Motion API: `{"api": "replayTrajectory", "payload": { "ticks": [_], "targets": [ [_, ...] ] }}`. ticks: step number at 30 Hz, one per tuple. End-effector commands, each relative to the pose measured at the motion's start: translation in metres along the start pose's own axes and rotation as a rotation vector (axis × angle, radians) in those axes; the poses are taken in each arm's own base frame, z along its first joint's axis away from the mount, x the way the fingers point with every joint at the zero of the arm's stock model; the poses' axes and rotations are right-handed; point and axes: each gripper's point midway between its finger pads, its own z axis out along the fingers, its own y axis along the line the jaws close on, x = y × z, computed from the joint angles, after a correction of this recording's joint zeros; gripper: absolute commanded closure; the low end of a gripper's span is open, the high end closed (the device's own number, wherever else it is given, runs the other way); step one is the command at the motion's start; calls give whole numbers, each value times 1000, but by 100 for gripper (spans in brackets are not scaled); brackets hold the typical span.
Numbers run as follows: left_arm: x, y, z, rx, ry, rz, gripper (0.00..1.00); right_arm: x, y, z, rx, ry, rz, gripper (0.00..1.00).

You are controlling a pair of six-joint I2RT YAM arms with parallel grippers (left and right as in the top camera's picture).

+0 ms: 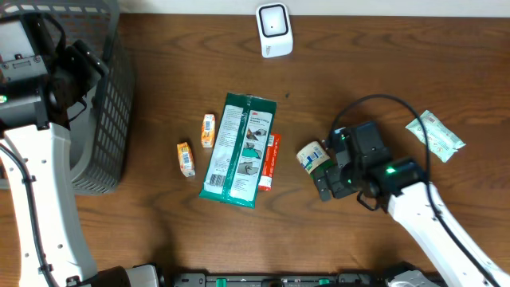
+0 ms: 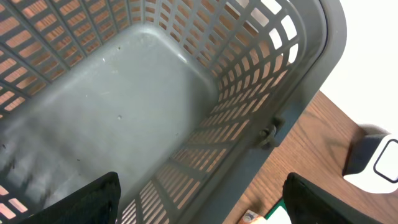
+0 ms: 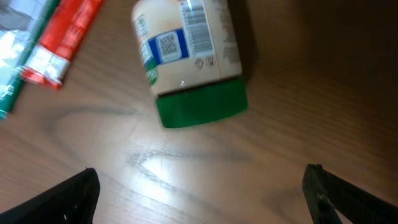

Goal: Scan the item barcode

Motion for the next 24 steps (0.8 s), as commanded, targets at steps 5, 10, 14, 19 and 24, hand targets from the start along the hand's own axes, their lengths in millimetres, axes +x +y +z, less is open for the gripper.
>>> {"api": "replayTrajectory", "payload": {
  "ticks": [5, 10, 14, 19, 24],
  "targets": [
    [-3, 2, 0, -9, -7, 0, 16, -4, -7, 45, 26, -6, 0, 1],
    [-3, 2, 0, -9, -7, 0, 16, 1, -7, 66, 22, 45, 0, 4],
    [-3, 2, 0, -9, -7, 0, 16, 8, -8, 77, 25, 83, 1, 35],
    [-3, 2, 0, -9, -7, 0, 16, -1, -7, 70, 24, 43, 0, 47],
    [-3, 2, 0, -9, -7, 0, 16, -20, -5, 36, 18, -58, -4, 49]
  ]
}}
